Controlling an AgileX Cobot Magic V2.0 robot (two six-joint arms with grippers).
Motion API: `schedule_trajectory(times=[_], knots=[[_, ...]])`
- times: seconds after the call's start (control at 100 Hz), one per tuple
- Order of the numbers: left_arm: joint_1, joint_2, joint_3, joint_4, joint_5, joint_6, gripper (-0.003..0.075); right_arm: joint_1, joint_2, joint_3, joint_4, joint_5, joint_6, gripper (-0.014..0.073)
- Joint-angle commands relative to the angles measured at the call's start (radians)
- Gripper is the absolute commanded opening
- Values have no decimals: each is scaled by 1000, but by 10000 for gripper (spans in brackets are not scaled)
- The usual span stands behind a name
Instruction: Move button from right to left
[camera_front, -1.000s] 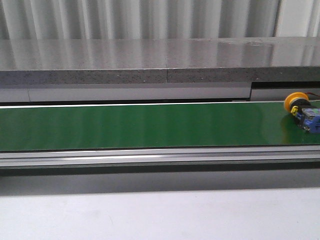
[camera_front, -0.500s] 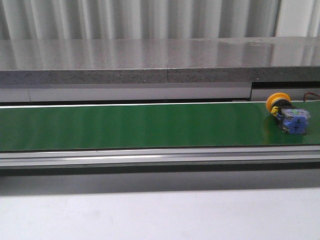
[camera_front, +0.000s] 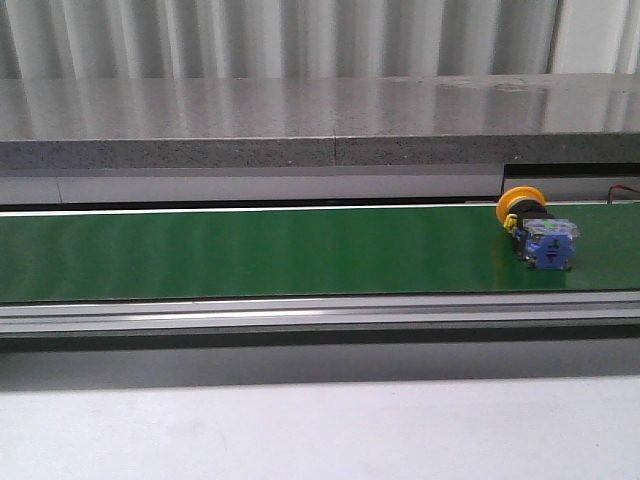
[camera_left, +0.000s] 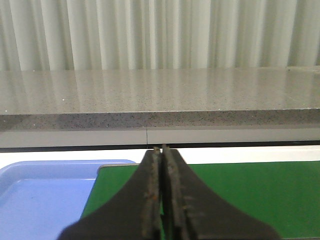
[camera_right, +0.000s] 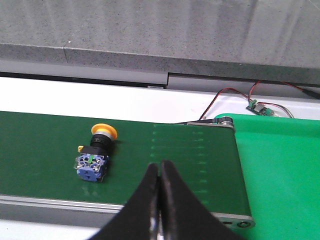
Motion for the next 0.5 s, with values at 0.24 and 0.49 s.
schedule_trajectory(times=[0.24,0.49], knots=[[5,-35,25,-1,-87,-7,-20,2,2,-23,1,-70,-8,-67],[5,-35,-11,-1,-67,-7,-20,2,2,-23,1,-70,-8,-67]])
